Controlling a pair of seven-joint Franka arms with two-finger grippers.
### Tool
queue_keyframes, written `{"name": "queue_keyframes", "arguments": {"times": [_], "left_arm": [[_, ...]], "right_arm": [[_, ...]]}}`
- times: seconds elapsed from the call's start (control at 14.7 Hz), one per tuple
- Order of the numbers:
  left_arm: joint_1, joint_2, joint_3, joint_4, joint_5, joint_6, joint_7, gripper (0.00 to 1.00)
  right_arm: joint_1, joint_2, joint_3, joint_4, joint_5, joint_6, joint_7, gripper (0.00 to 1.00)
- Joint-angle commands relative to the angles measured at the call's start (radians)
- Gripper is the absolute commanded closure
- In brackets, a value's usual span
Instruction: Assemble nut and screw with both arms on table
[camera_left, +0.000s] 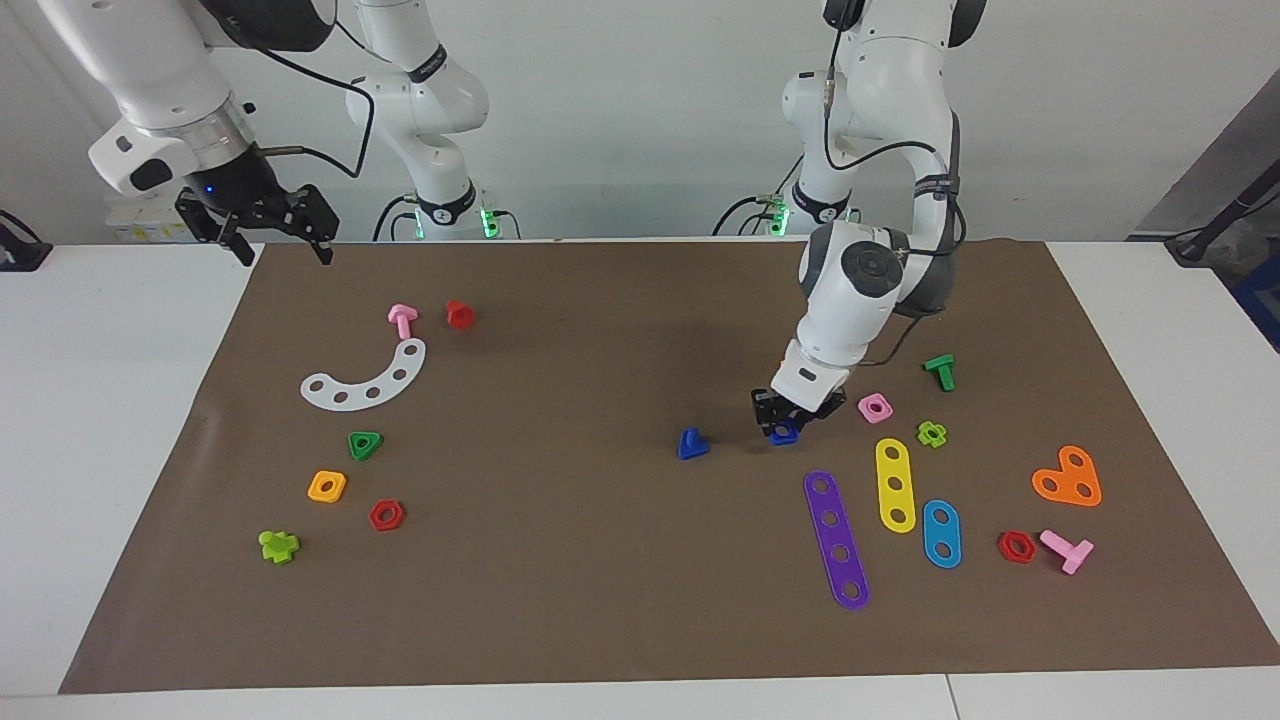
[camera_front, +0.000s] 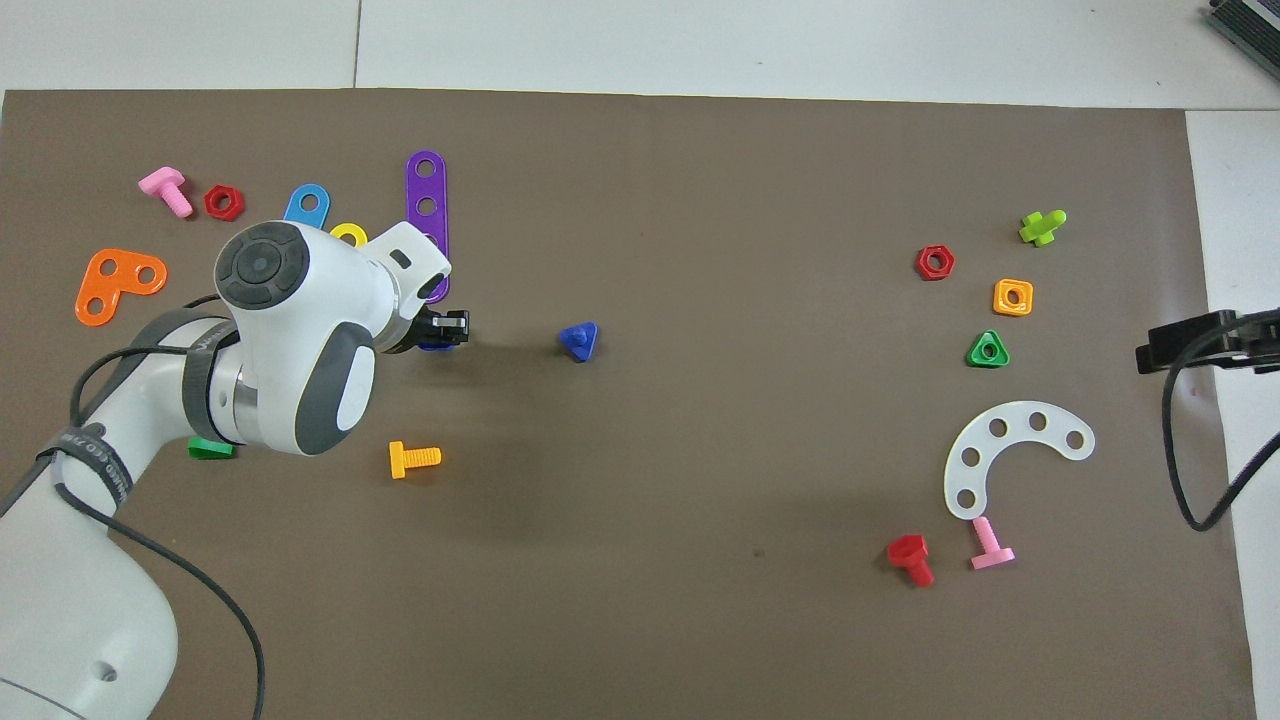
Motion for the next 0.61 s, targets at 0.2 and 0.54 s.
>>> {"name": "queue_keyframes", "arguments": {"times": [0.2, 0.54], "left_arm": [[-0.092, 0.08, 0.021, 0.204, -0.009, -0.143, -0.146, 1.0], [-0.149, 0.177, 0.023, 0.312, -0.009, -0.164, -0.229, 1.0]], "right_arm": [[-0.003, -0.022, 0.008, -0.021, -0.005, -0.008, 0.018, 0.0], [-0.003, -0.022, 0.008, -0.021, -0.005, -0.008, 0.018, 0.0]]}}
